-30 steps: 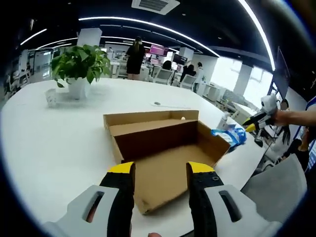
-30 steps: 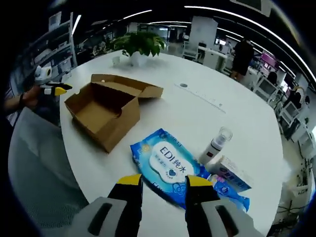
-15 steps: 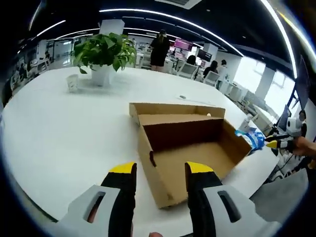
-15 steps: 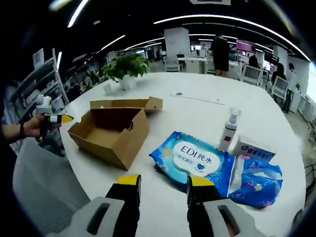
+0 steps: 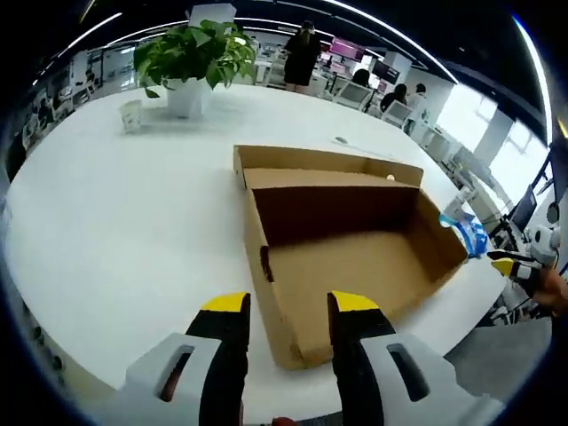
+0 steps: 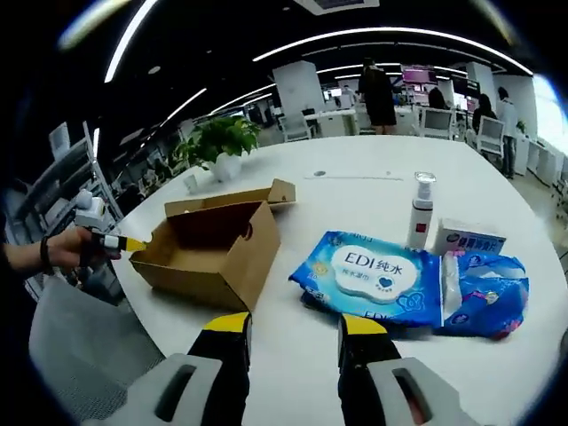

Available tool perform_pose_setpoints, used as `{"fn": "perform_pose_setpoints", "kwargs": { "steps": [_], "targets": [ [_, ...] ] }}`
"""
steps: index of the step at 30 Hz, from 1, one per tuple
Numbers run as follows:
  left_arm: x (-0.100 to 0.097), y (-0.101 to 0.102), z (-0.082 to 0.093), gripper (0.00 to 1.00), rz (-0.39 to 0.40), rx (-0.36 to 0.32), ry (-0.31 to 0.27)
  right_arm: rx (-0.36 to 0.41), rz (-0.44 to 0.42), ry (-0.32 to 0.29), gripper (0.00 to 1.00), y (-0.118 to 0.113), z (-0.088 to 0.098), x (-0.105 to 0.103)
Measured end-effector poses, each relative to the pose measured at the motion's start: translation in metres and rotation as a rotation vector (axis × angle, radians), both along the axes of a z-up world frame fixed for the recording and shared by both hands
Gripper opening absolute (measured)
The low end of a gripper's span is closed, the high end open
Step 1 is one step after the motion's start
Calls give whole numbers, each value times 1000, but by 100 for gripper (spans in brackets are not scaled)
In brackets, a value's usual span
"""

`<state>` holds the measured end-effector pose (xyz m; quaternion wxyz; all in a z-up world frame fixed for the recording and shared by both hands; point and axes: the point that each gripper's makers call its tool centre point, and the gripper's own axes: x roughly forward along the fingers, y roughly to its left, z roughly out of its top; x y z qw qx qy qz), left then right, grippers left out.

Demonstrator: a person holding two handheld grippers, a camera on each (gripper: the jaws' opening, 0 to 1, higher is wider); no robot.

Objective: Operate the shoe box by opening the lid, removing the specified soft item, and placing it in the target area until the item is outside and the box remains undamaged.

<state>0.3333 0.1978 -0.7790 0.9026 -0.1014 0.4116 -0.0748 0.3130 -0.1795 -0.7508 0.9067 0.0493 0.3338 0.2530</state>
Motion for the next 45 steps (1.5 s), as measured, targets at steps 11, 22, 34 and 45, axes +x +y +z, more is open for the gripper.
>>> {"fn": "perform_pose_setpoints", "kwargs": {
  "steps": [11, 22, 34, 45],
  "targets": [
    [-13, 3, -29, 12, 65, 83, 121, 52, -22, 28, 37, 9, -8, -10],
    [-11, 4, -24, 10, 16, 182, 48, 67, 1, 52, 37, 23, -12, -5],
    [-10, 8, -25, 4, -8, 253, 40, 68, 32, 31, 37, 55, -2, 40],
    [-10, 10, -26, 4, 7, 232, 38, 69, 24, 3, 37, 73, 8, 109]
  ]
}}
